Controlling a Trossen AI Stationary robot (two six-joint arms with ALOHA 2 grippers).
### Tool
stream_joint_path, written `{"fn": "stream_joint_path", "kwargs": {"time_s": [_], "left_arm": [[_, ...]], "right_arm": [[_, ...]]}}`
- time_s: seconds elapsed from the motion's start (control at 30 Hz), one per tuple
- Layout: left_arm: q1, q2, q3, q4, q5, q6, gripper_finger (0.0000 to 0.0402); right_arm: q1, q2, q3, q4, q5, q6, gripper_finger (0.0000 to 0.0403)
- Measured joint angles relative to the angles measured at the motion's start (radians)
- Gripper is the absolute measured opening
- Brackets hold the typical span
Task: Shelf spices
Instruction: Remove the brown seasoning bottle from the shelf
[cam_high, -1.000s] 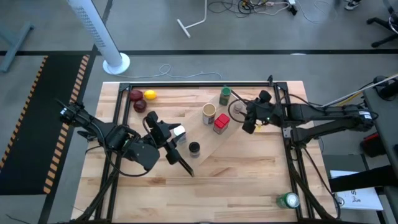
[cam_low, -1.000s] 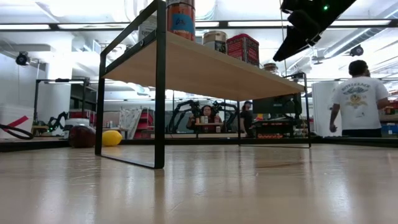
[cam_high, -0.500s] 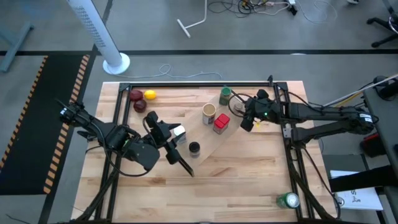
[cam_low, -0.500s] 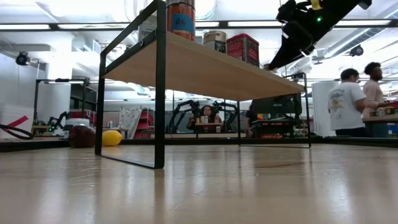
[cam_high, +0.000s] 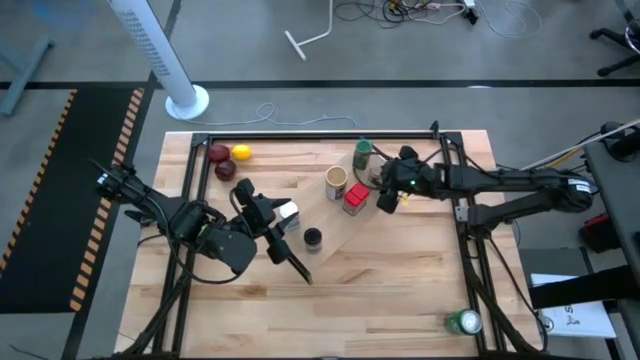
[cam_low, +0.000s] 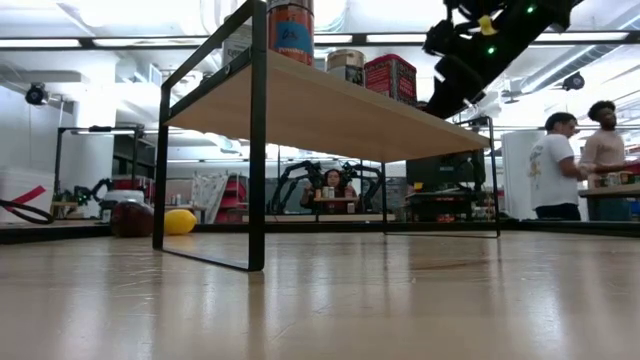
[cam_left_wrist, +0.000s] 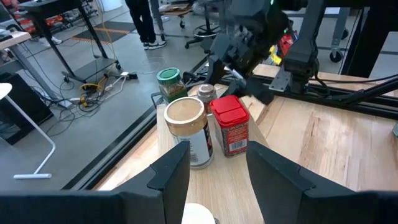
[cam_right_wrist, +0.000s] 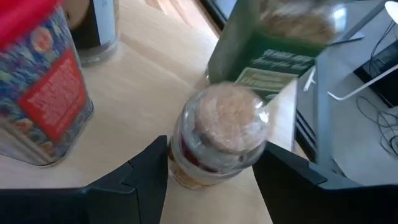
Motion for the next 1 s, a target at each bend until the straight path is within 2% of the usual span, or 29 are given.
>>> {"fn": "stream_joint_path", "kwargs": {"time_s": [0.2,0.57,0.7,0.87,1.0], "left_arm": [[0.000,0.000,0.000,0.000,0.002,0.000,0.0146],[0.000,0.000,0.000,-0.002,0.007,0.000,0.0146],[0.000,0.000,0.000,-0.002,0.008,-0.002,0.0146],[0.000,0.000,0.000,-0.005,0.037,-0.009,0.0146],[0.000,0.000,0.000,-0.006,0.054,-0.011,0.0146]], "right_arm": [[0.000,0.054,0.000,0.033,0.000,-0.008,0.0199],[-0.005,0.041,0.000,0.035,-0.004,-0.011,0.0198],[-0.005,0.039,0.000,0.028,-0.004,-0.010,0.0187],[-0.005,0.000,0.000,-0.041,-0.047,0.018,0.0166],[-0.005,-0.058,-0.001,-0.070,-0.056,0.032,0.0171]]}}
